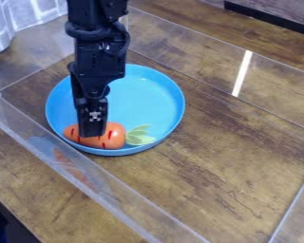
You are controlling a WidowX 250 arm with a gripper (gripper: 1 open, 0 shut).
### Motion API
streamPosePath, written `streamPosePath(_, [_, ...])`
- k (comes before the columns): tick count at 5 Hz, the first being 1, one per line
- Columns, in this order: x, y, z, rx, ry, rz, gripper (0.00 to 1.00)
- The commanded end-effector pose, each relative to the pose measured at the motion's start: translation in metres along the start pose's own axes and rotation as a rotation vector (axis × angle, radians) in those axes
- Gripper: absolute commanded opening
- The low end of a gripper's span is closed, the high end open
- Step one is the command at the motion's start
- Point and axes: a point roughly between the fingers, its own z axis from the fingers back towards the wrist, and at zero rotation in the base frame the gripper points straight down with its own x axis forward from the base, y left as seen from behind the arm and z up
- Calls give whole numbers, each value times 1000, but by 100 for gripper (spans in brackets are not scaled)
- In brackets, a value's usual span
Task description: Remove the carrot from inside the blue tray and put it on the table
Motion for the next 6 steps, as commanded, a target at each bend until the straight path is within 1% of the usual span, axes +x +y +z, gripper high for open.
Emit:
streamPosePath(1, [-2,9,8,27,-51,33,100])
streamPosePath(4, [1,18,-7,17,-90,60,100])
streamPosePath(5, [3,21,-14,15,-93,67,100])
streamPosePath(6, [5,26,-14,20,-108,78,100])
